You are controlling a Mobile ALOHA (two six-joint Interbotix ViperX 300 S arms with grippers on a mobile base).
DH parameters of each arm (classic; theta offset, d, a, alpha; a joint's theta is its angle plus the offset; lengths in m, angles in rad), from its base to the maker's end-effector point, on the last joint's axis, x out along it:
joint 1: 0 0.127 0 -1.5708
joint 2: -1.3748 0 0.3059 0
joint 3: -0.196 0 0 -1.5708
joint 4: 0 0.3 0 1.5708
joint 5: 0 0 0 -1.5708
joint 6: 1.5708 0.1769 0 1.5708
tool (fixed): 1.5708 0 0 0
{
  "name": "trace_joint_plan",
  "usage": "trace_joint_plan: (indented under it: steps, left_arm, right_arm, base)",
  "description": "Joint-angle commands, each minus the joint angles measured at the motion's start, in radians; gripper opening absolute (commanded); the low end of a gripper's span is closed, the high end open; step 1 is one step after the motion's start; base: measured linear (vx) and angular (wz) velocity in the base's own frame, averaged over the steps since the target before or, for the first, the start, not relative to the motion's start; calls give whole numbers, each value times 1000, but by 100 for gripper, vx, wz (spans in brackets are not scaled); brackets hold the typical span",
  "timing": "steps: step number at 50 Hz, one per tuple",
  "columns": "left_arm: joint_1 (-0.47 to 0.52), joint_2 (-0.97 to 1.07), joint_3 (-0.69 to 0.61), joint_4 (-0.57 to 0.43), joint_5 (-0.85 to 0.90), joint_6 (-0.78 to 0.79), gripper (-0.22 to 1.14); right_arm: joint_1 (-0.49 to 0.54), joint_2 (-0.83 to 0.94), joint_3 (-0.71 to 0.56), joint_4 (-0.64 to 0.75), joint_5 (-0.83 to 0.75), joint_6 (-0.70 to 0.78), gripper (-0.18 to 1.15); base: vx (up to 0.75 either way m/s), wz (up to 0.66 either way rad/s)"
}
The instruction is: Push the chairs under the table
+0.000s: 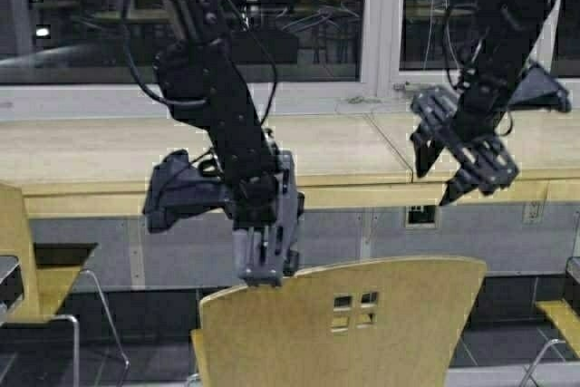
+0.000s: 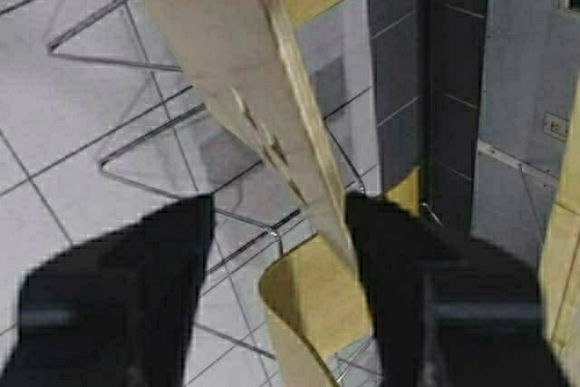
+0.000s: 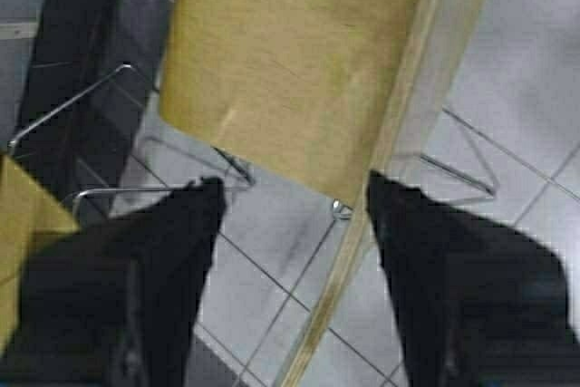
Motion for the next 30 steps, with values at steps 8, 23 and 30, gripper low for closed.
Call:
trace_joint_plan:
  steps: [8, 23, 30]
  left_arm:
    - [41, 52, -87, -5, -5, -3, 84]
    - [80, 126, -156, -6, -5, -3, 84]
    - [95, 169, -198, -5, -5, -3, 84]
  right_arm:
    - [8, 124, -78, 6, -20, -5, 86]
    - [8, 250, -149, 8, -15, -6, 86]
    - [8, 305, -193, 8, -20, -5, 86]
  base:
    - [0, 0]
    - [0, 0]
    - [0, 0]
